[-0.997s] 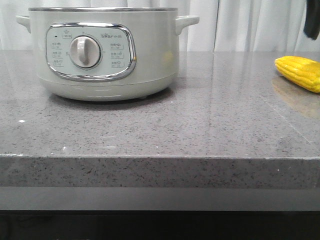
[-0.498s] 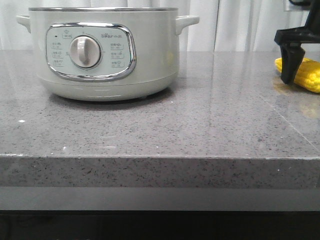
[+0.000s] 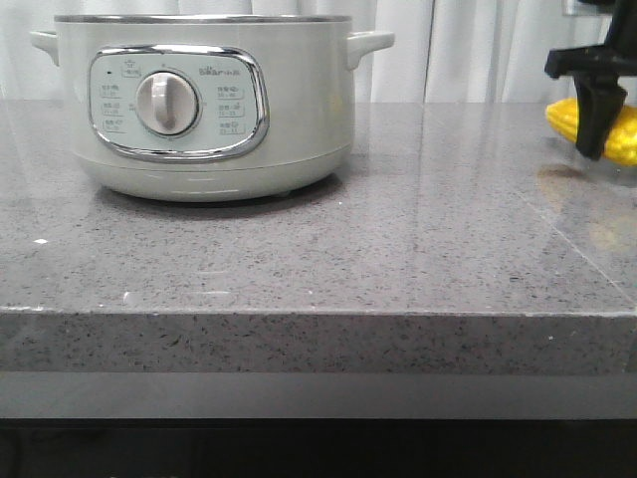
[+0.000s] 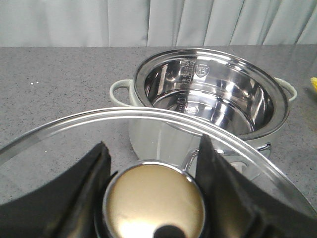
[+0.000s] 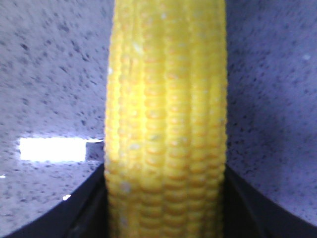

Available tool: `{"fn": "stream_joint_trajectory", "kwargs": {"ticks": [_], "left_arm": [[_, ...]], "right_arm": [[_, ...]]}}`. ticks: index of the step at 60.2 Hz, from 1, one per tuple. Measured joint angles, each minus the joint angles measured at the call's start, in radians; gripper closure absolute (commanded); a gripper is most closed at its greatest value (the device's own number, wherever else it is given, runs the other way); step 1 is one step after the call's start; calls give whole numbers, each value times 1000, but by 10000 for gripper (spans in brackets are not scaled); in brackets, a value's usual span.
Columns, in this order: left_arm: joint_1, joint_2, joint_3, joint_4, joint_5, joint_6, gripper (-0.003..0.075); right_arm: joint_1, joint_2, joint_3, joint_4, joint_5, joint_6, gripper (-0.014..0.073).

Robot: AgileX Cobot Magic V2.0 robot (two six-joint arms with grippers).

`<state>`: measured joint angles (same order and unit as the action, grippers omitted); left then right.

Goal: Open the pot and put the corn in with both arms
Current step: 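Grasp the yellow corn cob with the right gripper and lift it, then carry the corn over the open pot and release it inside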

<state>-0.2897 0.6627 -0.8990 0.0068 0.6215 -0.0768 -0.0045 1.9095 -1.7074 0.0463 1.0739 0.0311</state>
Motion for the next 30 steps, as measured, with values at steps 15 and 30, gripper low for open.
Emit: {"fn": "stream_joint_trajectory", "kwargs": {"ticks": [15, 30], "left_arm": [[0, 0, 0, 0, 0, 0, 491], [0, 0, 0, 0, 0, 0, 491]], "right_arm": [[97, -44, -180, 58, 55, -49, 265], [289, -75, -359, 188, 39, -88, 265]]}}
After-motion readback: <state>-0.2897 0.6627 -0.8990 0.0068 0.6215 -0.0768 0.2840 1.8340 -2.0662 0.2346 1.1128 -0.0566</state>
